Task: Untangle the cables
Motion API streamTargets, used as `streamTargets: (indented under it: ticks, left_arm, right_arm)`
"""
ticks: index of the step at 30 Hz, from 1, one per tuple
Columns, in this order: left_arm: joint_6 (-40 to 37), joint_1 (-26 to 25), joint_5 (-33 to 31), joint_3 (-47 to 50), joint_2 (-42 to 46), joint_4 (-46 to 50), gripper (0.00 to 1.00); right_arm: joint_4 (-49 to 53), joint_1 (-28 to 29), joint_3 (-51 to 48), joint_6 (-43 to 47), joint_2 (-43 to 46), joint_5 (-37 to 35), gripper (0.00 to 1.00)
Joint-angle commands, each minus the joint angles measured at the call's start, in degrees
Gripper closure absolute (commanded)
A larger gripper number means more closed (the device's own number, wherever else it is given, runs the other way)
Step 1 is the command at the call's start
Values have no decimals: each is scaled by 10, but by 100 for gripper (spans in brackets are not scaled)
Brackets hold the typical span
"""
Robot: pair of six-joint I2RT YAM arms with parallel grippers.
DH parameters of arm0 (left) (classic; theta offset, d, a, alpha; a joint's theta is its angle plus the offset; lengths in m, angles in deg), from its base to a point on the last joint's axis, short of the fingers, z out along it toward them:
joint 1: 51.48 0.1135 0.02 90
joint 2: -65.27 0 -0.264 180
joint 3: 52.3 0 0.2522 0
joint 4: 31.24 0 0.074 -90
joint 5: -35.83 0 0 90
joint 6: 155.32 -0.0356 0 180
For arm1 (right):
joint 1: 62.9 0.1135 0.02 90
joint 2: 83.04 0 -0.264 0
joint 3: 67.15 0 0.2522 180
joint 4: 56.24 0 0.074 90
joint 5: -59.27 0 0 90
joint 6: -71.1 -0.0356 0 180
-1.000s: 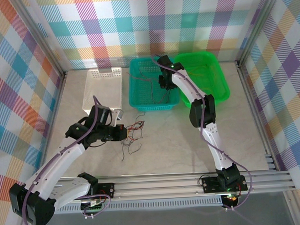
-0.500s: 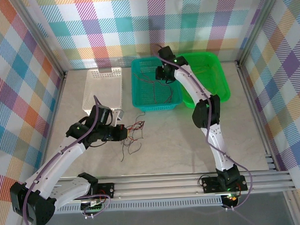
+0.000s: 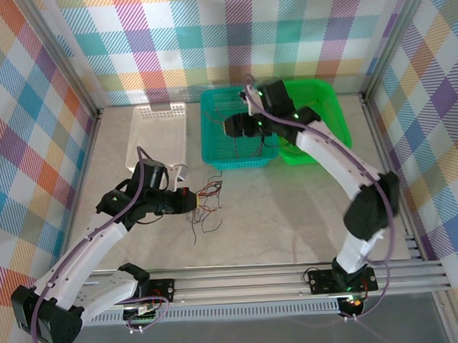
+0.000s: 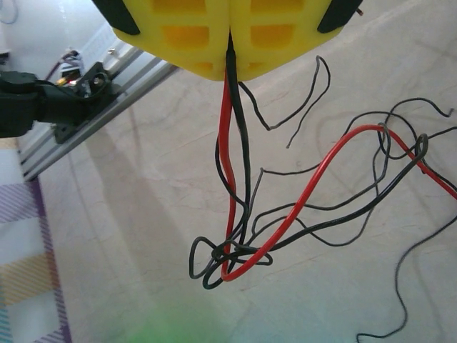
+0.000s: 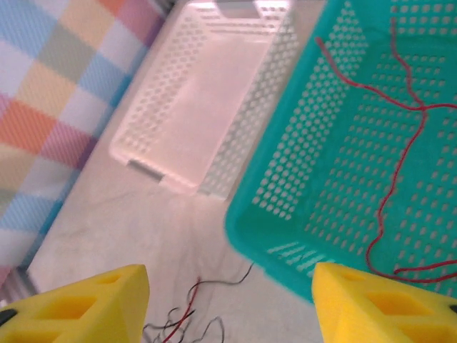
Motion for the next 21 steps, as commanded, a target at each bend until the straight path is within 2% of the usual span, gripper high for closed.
streamTargets:
  ticks: [1,4,7,16,18,21]
  left_arm:
    - [46,-5,48,9,9,-35,100]
    - [80,-9,73,31,17,-73,100]
    - [87,-16,74,42,17,-86,100]
    - [93,-33,70,57,8,-110,100]
    - [96,-35,71,62,5,-116,100]
    - [96,-37,66,62,4,-116,100]
  right_arm:
    - [-91,20,-134,22,68,65,37]
    - [-180,34,-270,-3,123,75,37]
    - [-252,48,-344,-28,135,98,38]
    - [-359,102,-389,-49,94,105,40]
    - [-360,109,-386,-49,83,93,46]
    - [-350,114,-389,-45,90,64,69]
